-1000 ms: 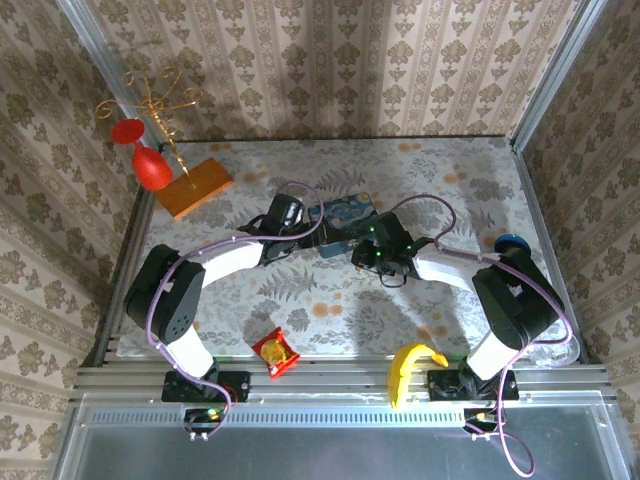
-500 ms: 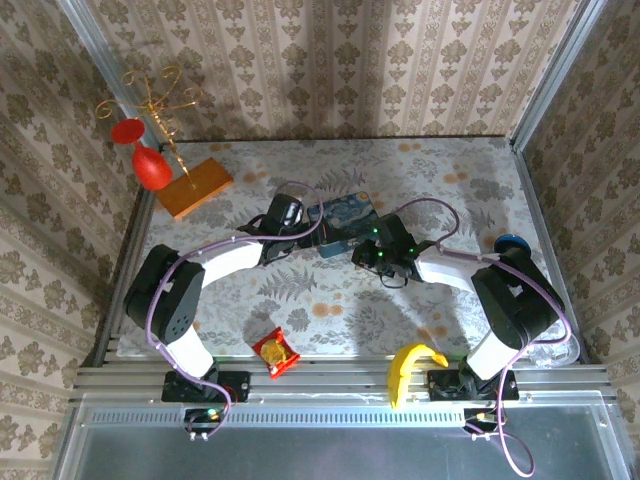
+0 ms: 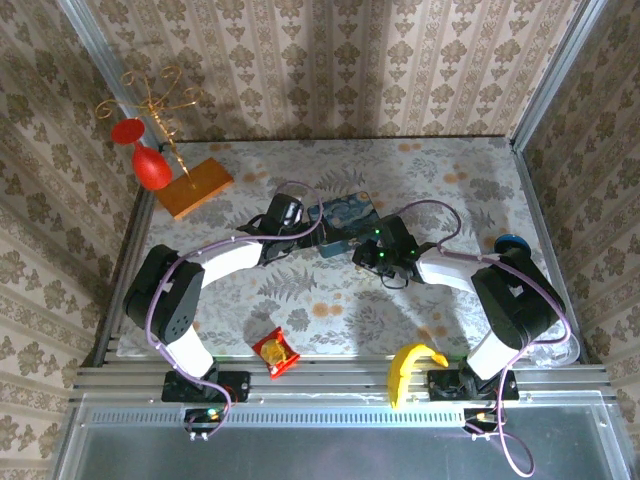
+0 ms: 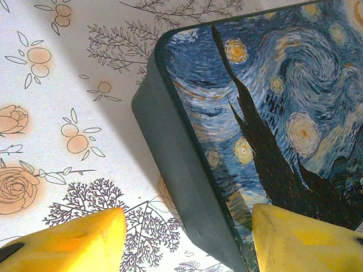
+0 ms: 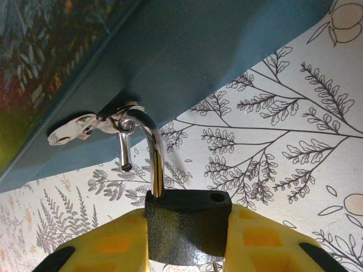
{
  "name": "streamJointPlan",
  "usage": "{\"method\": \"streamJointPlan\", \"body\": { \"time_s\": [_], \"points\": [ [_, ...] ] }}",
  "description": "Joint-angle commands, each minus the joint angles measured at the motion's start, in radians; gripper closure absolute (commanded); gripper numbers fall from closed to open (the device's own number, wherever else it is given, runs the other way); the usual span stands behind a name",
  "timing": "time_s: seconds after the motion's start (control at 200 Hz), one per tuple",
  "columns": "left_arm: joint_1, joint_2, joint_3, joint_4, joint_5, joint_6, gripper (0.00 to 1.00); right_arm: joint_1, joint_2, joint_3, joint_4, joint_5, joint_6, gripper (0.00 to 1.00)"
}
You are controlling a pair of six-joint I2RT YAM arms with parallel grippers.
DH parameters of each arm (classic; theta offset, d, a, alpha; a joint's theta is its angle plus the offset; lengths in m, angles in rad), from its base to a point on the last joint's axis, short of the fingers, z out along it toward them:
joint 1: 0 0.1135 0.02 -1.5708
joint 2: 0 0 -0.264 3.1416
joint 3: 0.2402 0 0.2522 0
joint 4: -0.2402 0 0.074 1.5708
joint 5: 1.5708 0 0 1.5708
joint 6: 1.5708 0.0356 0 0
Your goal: Unlock the padlock with the key
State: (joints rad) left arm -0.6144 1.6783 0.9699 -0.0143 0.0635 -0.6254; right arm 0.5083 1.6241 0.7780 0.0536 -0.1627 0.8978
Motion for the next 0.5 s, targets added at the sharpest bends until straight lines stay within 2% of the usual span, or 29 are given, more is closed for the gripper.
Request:
{"method": "streamJointPlan", "body": {
  "time_s": [0.0,0.27,0.495],
  "points": [
    [0.019,0.006,-0.027,-0.137,-0.065,0.016,0.41,-0.019,-0.029,0.006,-0.027,0.08,0.029,1.0],
    [0.019,-0.008,-0.02,-0.132,-0.046,0.013,0.39,-0.019,0.005,0.032,-0.019,0.073,0.044,1.0],
    [0.005,-0.09,0.007,-0.131,-0.04,-0.03,0.12,-0.006,0.024,0.029,0.004,0.045,0.046,1.0]
  ]
}}
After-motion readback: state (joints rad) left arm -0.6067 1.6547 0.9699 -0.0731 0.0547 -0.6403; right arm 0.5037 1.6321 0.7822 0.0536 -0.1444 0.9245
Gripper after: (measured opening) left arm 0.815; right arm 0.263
